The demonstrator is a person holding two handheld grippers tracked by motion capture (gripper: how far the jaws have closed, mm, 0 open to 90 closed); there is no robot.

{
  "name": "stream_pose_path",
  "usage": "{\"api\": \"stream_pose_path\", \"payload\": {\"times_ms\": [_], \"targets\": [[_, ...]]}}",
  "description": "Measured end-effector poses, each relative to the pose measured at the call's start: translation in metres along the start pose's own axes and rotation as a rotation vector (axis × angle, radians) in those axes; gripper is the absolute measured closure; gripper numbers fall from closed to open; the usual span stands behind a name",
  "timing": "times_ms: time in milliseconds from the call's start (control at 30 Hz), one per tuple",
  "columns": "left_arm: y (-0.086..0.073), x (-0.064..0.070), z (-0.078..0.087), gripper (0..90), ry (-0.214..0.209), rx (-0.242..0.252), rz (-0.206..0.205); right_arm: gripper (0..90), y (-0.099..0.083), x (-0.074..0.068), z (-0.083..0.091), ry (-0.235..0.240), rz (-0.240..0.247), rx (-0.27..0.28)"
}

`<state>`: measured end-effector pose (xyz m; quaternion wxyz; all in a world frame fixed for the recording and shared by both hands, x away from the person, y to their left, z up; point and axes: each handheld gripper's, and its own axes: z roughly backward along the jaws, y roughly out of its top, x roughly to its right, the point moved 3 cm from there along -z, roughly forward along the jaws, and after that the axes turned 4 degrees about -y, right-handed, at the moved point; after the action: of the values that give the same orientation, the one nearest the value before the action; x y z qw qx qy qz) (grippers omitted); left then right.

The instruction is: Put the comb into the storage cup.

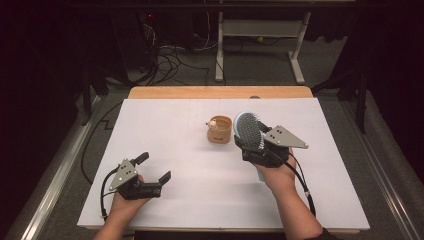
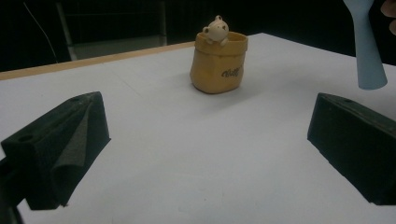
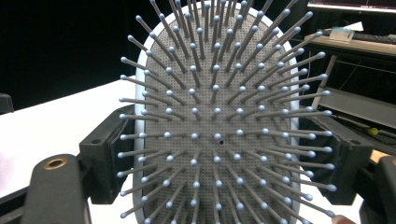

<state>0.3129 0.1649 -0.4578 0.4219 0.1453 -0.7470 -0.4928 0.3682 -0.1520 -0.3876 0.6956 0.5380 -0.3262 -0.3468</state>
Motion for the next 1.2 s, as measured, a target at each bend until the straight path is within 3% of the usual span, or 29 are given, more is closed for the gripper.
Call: {"api": "stream_pose_path", "payload": {"times_ms": [367,667,1200], "targets": [[-0.001,0.001,0.0,0.0,-0.003,-0.003,-0.004,20.6,0.004,0.001,0.0,-0.007,-0.008,0.021],[-0.001,0.005,-0.003,0.0,-0.006,-0.016,-0.007,20.6,0.002,-0.008,-0.003,0.008,-0.002,0.047],[0.015,0.043,-0.035,0.0,-0.055,-0.033,-0.006,20.6,-0.002,-0.023,-0.013,0.035,0.02,0.057]]}}
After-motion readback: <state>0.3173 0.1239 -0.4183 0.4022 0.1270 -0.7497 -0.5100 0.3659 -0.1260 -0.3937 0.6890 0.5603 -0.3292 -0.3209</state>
